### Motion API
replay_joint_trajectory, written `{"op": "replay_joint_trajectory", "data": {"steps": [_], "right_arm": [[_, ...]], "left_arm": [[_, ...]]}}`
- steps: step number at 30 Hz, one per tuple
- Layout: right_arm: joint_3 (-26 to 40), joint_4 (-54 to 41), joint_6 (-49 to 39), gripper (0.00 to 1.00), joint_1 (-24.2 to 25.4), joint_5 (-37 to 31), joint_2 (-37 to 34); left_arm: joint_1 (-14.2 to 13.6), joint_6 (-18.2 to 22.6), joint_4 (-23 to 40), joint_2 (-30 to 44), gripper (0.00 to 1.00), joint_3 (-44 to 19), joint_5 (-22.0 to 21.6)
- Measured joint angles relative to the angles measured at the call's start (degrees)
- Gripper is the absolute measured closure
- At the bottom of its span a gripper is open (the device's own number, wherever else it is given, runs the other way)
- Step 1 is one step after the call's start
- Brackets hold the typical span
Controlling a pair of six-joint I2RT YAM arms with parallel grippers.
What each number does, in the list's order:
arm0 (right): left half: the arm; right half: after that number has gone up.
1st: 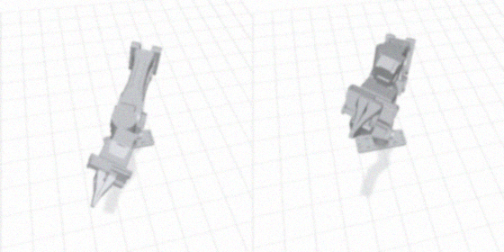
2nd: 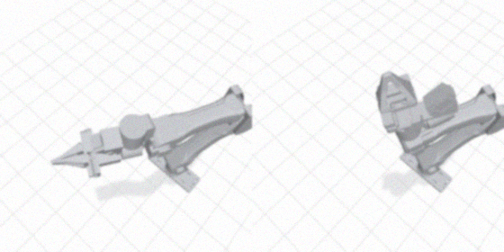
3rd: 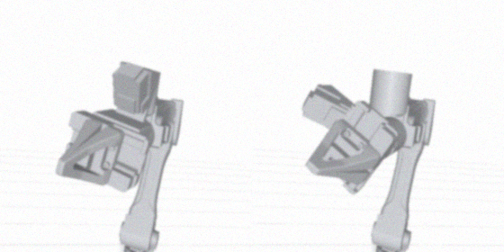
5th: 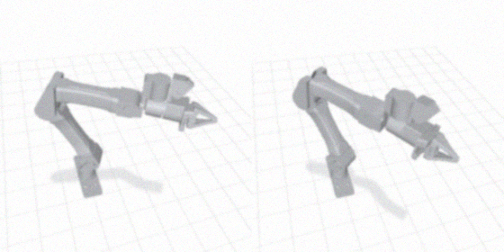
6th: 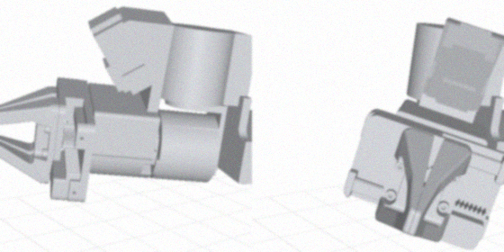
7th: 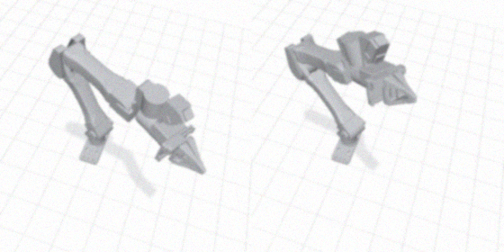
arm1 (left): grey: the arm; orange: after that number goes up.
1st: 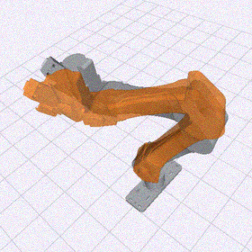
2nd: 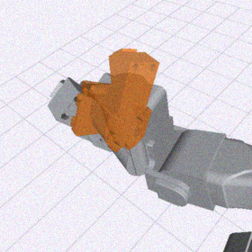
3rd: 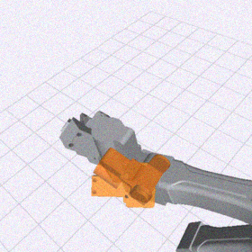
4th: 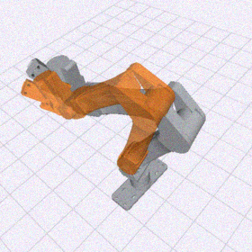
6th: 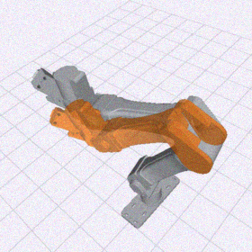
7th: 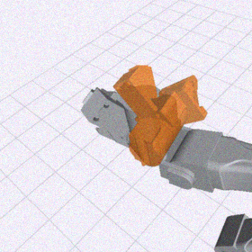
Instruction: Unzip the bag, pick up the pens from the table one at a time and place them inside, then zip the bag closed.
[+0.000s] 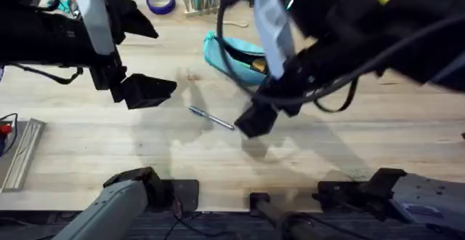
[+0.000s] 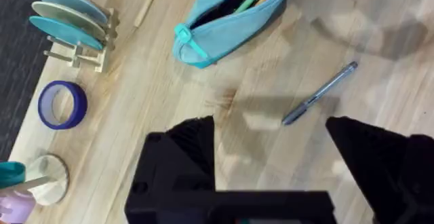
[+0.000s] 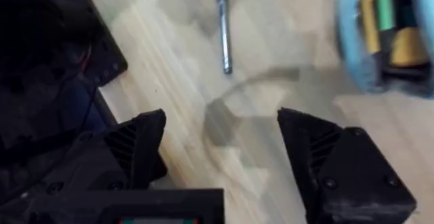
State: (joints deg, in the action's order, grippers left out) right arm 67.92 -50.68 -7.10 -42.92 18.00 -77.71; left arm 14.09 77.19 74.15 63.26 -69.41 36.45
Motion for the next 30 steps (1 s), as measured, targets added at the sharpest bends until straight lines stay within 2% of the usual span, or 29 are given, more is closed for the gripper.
{"op": "replay_joint_trajectory", "data": {"steps": [5, 12, 23, 30], "right_arm": [[-6.1, 6.5, 2.4, 0.004, -5.3, -1.9, 0.0], [-11.5, 14.9, 3.1, 0.003, -13.0, -12.6, 0.0], [-12.6, 24.5, 3.3, 0.003, -13.7, -17.0, -6.6], [-12.6, 25.1, 3.5, 0.003, -13.7, -17.2, -8.9]], "left_arm": [[0.0, 0.0, 0.0, 0.0, 0.008, 0.0, 0.0], [0.0, 0.0, 0.0, 0.0, 0.008, 0.0, 0.0], [0.0, 0.0, 0.0, 0.0, 0.008, 0.0, 0.0], [0.0, 0.0, 0.0, 0.0, 0.008, 0.0, 0.0]]}}
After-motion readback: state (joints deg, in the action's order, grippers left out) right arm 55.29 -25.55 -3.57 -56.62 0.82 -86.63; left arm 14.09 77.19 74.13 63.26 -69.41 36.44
